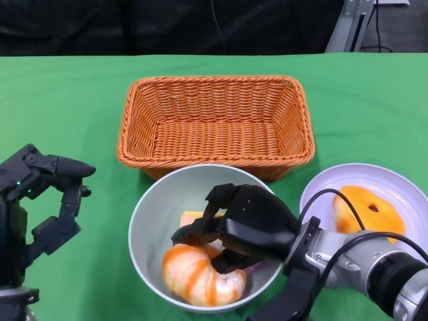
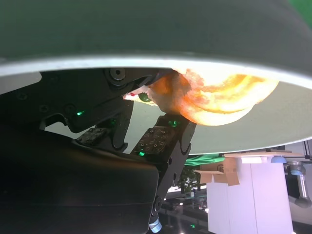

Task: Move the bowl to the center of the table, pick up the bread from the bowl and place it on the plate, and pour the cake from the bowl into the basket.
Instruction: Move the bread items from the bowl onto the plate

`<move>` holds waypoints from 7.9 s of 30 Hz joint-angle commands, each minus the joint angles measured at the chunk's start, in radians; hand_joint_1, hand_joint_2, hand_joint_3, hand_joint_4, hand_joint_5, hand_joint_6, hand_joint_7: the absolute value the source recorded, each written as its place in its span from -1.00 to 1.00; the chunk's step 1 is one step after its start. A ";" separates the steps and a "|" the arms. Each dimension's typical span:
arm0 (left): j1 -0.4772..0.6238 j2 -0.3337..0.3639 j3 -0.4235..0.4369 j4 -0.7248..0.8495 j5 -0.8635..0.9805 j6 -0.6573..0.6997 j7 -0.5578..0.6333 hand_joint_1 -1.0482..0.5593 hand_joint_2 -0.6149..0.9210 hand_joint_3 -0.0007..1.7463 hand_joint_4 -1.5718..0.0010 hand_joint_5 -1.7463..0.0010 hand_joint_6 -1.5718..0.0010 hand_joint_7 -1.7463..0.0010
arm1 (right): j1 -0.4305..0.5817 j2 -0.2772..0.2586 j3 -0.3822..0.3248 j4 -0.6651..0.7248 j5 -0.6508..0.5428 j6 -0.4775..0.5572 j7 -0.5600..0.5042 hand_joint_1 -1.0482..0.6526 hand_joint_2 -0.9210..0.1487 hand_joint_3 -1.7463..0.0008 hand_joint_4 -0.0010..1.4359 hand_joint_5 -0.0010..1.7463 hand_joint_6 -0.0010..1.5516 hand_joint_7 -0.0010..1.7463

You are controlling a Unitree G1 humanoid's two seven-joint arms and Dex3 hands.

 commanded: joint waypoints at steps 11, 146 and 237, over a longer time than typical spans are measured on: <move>-0.018 0.018 0.008 0.047 0.003 -0.037 0.005 0.26 0.71 -0.06 0.04 -0.58 -0.08 -0.12 | 0.006 -0.007 -0.092 -0.002 0.150 -0.169 0.077 -0.01 -0.97 0.99 -0.14 0.62 0.44 -0.84; -0.003 0.083 0.005 0.174 -0.075 -0.108 -0.088 0.31 0.77 -0.17 0.04 -0.60 -0.02 -0.26 | 0.180 -0.410 -0.504 0.108 0.286 -0.095 0.094 0.18 -0.78 1.00 0.29 0.00 0.53 -0.89; 0.002 0.087 0.005 0.194 -0.085 -0.117 -0.115 0.29 0.80 -0.22 0.06 -0.60 0.00 -0.26 | 0.200 -0.540 -0.663 -0.162 0.579 0.085 0.862 -0.45 -1.00 0.95 -0.21 -0.96 -0.44 -0.98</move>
